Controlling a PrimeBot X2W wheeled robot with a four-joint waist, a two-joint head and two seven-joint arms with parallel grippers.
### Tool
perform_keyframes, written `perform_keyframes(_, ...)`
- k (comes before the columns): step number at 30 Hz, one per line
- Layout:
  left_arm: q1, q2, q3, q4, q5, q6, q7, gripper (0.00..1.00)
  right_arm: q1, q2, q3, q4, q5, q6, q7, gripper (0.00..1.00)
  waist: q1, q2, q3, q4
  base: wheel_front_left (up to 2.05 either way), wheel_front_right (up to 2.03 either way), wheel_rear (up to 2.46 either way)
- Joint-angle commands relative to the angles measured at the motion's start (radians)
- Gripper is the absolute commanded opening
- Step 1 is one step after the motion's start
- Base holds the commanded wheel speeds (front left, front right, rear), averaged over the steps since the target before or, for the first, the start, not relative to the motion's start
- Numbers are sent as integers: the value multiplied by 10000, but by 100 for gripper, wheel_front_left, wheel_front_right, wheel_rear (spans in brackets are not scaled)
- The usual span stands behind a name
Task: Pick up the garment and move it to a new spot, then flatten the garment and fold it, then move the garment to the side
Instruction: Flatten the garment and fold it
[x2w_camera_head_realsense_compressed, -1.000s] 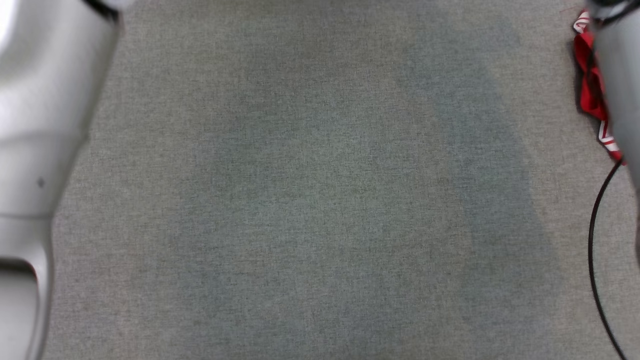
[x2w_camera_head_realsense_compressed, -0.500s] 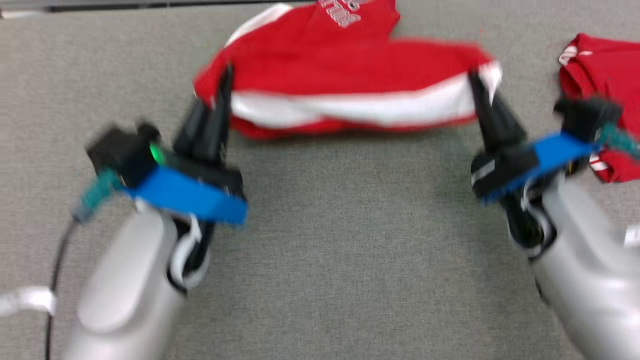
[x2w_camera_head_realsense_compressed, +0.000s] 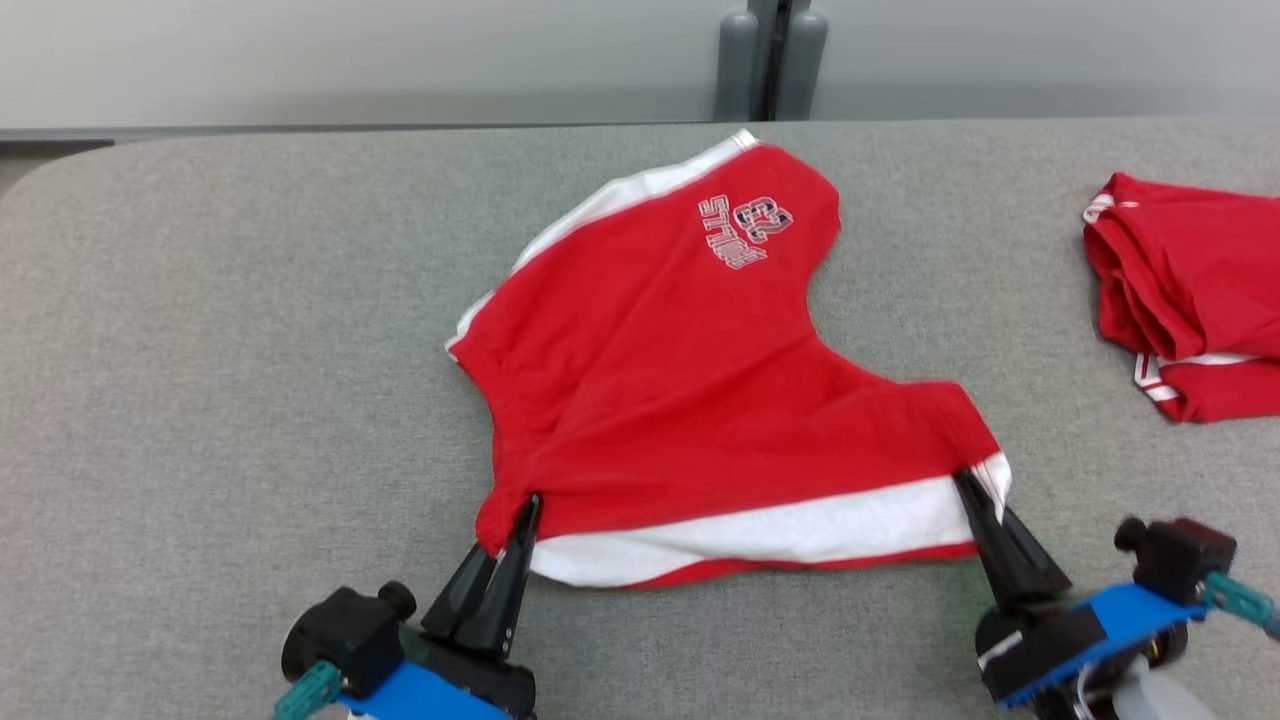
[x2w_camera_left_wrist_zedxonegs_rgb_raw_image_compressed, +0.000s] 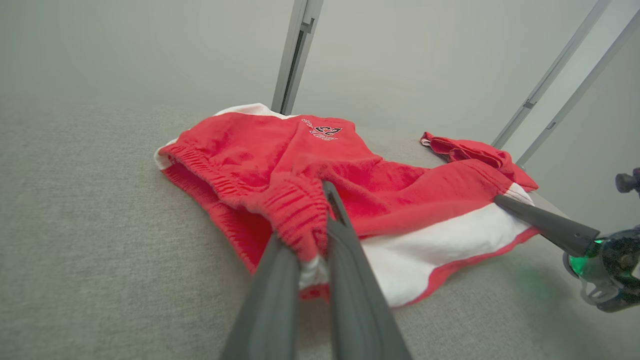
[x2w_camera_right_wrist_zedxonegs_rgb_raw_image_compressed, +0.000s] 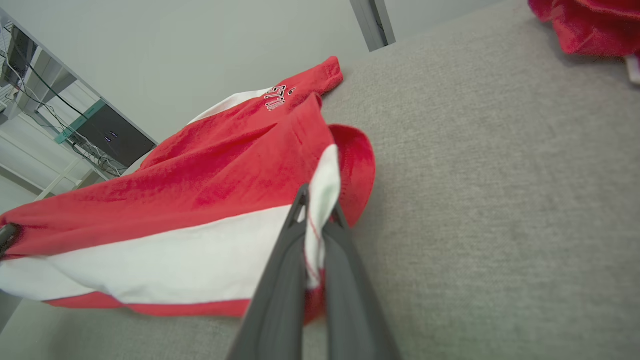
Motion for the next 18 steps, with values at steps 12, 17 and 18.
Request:
perform_keyframes(12,356,-181,-184,-227,119,-6,-47,0,1663,620,-1635,-1721,-822,4,770,0,3,-1,-286,120,0,0,0)
perform_keyframes(17,-22,-310,-186,-224,112,-16,-47,0,1110,860,-2168,-2154,-991,5,1235,0,3,-1,-178,161,0,0,0)
perform_keyframes(18,-134,-354,-203,-203,82,-18,-47,0,974,896,-2272,-2160,-999,5,1349,0,3,-1,-129,180,0,0,0)
